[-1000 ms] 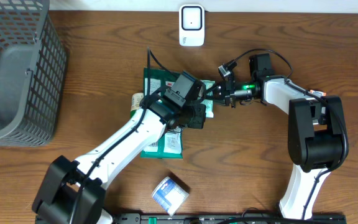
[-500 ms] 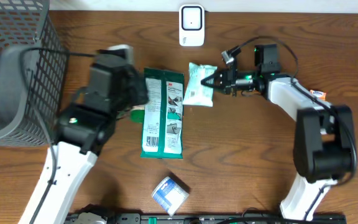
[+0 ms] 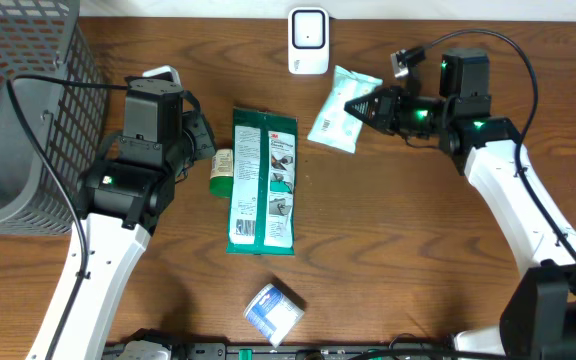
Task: Scan the item barcode
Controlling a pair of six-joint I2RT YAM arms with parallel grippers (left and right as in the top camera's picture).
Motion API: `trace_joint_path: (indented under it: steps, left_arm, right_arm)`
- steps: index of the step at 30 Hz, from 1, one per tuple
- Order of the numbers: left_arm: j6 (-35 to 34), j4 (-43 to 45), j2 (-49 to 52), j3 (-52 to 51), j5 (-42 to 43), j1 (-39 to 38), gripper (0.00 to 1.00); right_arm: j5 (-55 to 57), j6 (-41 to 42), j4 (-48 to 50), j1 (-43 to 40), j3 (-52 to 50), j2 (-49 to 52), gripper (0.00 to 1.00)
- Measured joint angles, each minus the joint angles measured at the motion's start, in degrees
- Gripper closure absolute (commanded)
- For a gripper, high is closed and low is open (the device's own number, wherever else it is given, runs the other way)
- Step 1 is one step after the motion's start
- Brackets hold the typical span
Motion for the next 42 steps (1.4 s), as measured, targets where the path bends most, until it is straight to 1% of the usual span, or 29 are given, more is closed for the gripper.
trace_joint_path:
  steps: [4, 8, 11, 14, 18, 22, 26, 30, 34, 39, 42]
  left_arm:
    - [0.17, -0.02, 0.37, 0.0, 0.0, 0.0, 0.92]
    - [0.17, 0.04, 0.57, 0.0, 0.0, 0.0, 0.92]
    - [0.42, 0.2, 0.57, 0.0, 0.0, 0.0, 0.93]
    - [1.64, 0.96, 0.57, 0.0, 0.0, 0.0, 0.93]
    - [2.82, 1.68, 0.57, 0.0, 0.0, 0.0, 0.93]
    - [3.17, 0.37, 1.51, 1.4, 0.0, 0.13, 0.93]
    - [3.23, -1.29, 4.46, 5.73, 0.13, 1.66, 0.93]
    - [3.39, -1.27, 6.62, 7.54, 1.97, 4.39, 0.92]
    - [4.52, -1.42, 8.55, 7.54, 6.34, 6.51, 0.93]
    - [6.93, -1.44, 10.73, 7.54, 15.32, 8.33, 0.93]
    - [9.25, -1.11, 12.5, 7.54, 22.62, 8.98, 0.92]
  right_arm:
    - [6.99, -2.84, -4.37, 0.15, 0.02, -0.09, 0.99]
    - [10.64, -4.7, -4.66, 0.37, 0.15, -0.11, 0.99]
    - [13.33, -6.43, -8.74, 0.61, 1.68, -0.11, 0.99]
    - [16.9, -9.01, -15.5, 0.96, 5.68, -0.11, 0.99]
    - [22.8, -12.15, -24.79, 1.25, 14.53, -0.11, 0.99]
    - [27.28, -14.93, -30.36, 1.53, 21.88, -0.13, 0.99]
    - [28.87, -17.62, -33.09, 1.64, 25.9, -0.33, 0.99]
    - [25.31, -19.5, -33.16, 1.27, 26.49, -0.37, 0.99]
    - [15.54, -20.24, -33.38, -0.48, 26.49, -0.37, 0.99]
    - [3.06, -20.87, -34.05, -4.94, 26.49, -0.11, 0.99]
    - [-3.61, -22.16, -35.5, -7.21, 26.49, 0.81, 0.99]
